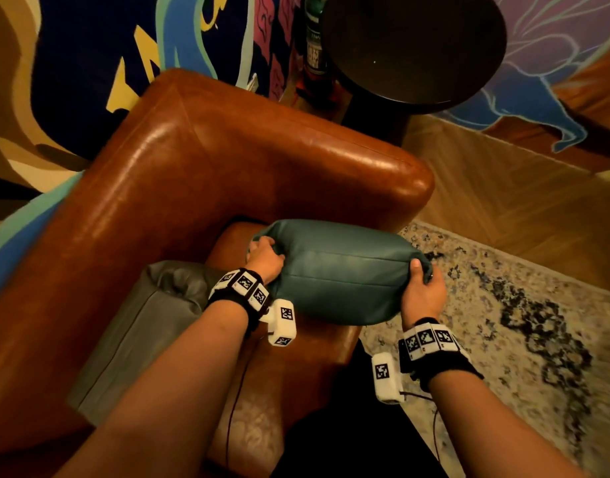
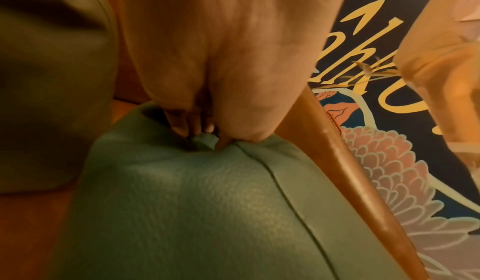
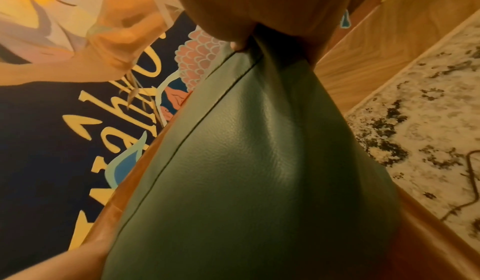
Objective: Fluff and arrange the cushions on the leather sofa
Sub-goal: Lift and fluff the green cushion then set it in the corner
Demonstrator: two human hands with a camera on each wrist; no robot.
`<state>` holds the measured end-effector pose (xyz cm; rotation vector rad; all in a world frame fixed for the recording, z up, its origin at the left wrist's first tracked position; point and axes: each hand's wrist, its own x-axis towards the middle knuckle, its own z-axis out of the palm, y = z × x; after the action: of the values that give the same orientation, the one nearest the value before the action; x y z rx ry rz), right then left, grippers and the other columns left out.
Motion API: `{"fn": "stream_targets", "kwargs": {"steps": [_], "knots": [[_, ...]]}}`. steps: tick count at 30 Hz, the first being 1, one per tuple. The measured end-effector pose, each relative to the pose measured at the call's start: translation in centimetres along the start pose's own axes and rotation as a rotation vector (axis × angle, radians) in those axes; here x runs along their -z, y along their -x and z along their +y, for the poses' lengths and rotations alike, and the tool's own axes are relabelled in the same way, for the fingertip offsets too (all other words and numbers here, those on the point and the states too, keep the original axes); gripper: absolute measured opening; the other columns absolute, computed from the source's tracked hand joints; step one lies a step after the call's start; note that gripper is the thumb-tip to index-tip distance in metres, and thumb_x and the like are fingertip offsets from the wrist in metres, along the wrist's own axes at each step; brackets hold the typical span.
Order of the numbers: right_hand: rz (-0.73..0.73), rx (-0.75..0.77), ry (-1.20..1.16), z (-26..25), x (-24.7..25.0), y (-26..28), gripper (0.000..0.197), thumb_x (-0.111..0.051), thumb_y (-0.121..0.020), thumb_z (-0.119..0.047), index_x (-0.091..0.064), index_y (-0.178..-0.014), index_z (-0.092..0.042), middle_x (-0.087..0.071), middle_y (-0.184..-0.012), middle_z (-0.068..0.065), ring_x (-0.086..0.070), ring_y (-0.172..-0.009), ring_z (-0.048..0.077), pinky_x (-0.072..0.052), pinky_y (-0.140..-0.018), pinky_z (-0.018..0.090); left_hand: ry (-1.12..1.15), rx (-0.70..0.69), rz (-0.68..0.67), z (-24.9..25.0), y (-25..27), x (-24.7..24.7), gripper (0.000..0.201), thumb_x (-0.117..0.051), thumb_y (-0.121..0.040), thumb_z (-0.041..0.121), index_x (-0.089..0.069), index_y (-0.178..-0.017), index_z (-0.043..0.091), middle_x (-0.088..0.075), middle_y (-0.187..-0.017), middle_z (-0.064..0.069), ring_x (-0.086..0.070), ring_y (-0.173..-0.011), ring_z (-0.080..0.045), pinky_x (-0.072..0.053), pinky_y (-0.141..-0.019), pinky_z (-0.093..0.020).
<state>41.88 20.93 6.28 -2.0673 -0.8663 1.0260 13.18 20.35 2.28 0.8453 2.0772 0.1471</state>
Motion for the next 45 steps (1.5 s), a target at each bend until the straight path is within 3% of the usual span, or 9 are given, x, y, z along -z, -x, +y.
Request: {"fn": "stream_targets", "kwargs": {"steps": [5, 10, 15, 20, 24, 28, 30, 36, 45], "knots": [[0.003, 0.010, 0.015, 0.0, 0.0, -0.1, 0.038, -0.055, -0.100, -0.037, -0.062, -0.126, -0.010, -0.066, -0.123, 0.011, -0.060, -0.112, 0.027, -0.046, -0.096, 0.038, -0.266, -0.162, -0.113, -1.4, -0.1, 0.4, 0.076, -0.052, -0.090, 0.004, -0.021, -0.158, 0.014, -0.028, -0.150, -0.015, -0.034, -0.138, -0.039, -0.024, -0.120, -0.036], [-0.007, 0.002, 0.039, 0.1, 0.3, -0.2, 0.041, -0.055, -0.100, -0.036, -0.060, -0.130, -0.009, -0.065, -0.128, 0.014, -0.060, -0.119, 0.032, -0.046, -0.100, 0.039, -0.046, -0.125, 0.314, -1.8, 1.6, -0.6, 0.055, -0.078, -0.075, 0.012, -0.050, -0.122, 0.014, -0.045, -0.128, -0.017, -0.049, -0.118, -0.042, -0.044, -0.101, -0.047], [-0.016, 0.016, 0.048, 0.1, 1.4, -0.6, 0.050, -0.058, -0.099, -0.037, -0.056, -0.138, -0.006, -0.062, -0.135, 0.014, -0.058, -0.125, 0.032, -0.045, -0.107, 0.043, 0.100, -0.125, 0.322, -1.1, 2.0, 2.8, 0.030, -0.071, -0.079, 0.009, -0.064, -0.108, 0.007, -0.068, -0.110, -0.018, -0.063, -0.101, -0.036, -0.049, -0.086, -0.038], [0.027, 0.079, 0.076, -0.4, 3.6, -2.2, 0.035, -0.061, -0.097, -0.036, -0.067, -0.116, -0.007, -0.066, -0.101, 0.006, -0.060, -0.095, 0.023, -0.045, -0.083, 0.033, 0.699, -0.228, -0.118, -2.0, 2.7, 8.5, 0.030, -0.064, -0.068, -0.001, -0.066, -0.093, 0.015, -0.064, -0.084, -0.008, -0.056, -0.070, -0.020, -0.047, -0.064, -0.031], [0.011, 0.119, 0.174, -0.7, 3.3, -2.4, 0.027, -0.063, -0.095, -0.036, -0.063, -0.090, -0.010, -0.060, -0.078, 0.006, -0.058, -0.079, 0.028, -0.037, -0.069, 0.032, 0.875, -0.017, 0.085, -2.9, 2.9, 6.0, 0.023, -0.074, -0.087, 0.019, -0.058, -0.103, 0.015, -0.061, -0.083, -0.010, -0.055, -0.059, -0.015, -0.040, -0.043, -0.020], [0.115, 0.135, 0.402, -1.6, 0.9, -1.7, 0.033, -0.060, -0.095, -0.025, -0.059, -0.123, -0.008, -0.060, -0.127, 0.019, -0.054, -0.124, 0.038, -0.039, -0.103, 0.045, 0.482, -0.179, 0.239, -2.3, 3.4, 3.7, 0.031, -0.076, -0.085, 0.036, -0.062, -0.071, 0.012, -0.060, -0.069, -0.008, -0.052, -0.062, -0.021, -0.041, -0.058, -0.031], [0.141, 0.406, 0.593, -2.7, -1.0, 0.5, 0.052, -0.060, -0.090, -0.020, -0.049, -0.139, -0.013, -0.046, -0.149, 0.012, -0.035, -0.144, 0.033, -0.008, -0.122, 0.048, 0.362, -0.302, 0.291, -1.5, 3.9, 3.6, 0.019, -0.075, -0.086, 0.026, -0.069, -0.087, 0.008, -0.068, -0.078, -0.008, -0.060, -0.070, -0.022, -0.047, -0.068, -0.034], [-0.665, 0.966, 0.509, -4.8, -11.4, 9.7, 0.055, -0.036, -0.103, -0.031, -0.033, -0.155, -0.014, -0.032, -0.162, 0.009, -0.021, -0.153, 0.023, -0.014, -0.125, 0.048, 0.531, -0.428, 0.078, -1.2, 5.7, 2.8, 0.022, -0.056, -0.092, -0.006, -0.064, -0.111, 0.000, -0.065, -0.085, -0.008, -0.058, -0.068, -0.006, -0.048, -0.060, -0.018], [-0.540, 0.876, 0.927, -5.0, -13.6, 3.1, 0.051, -0.034, -0.105, -0.038, -0.031, -0.155, -0.031, -0.032, -0.162, -0.007, -0.025, -0.150, 0.021, -0.013, -0.121, 0.050, 0.650, -0.181, 0.394, -4.7, 5.2, 5.4, 0.032, -0.063, -0.097, 0.029, -0.064, -0.069, 0.014, -0.062, -0.067, -0.008, -0.063, -0.056, -0.013, -0.049, -0.055, -0.017]]}}
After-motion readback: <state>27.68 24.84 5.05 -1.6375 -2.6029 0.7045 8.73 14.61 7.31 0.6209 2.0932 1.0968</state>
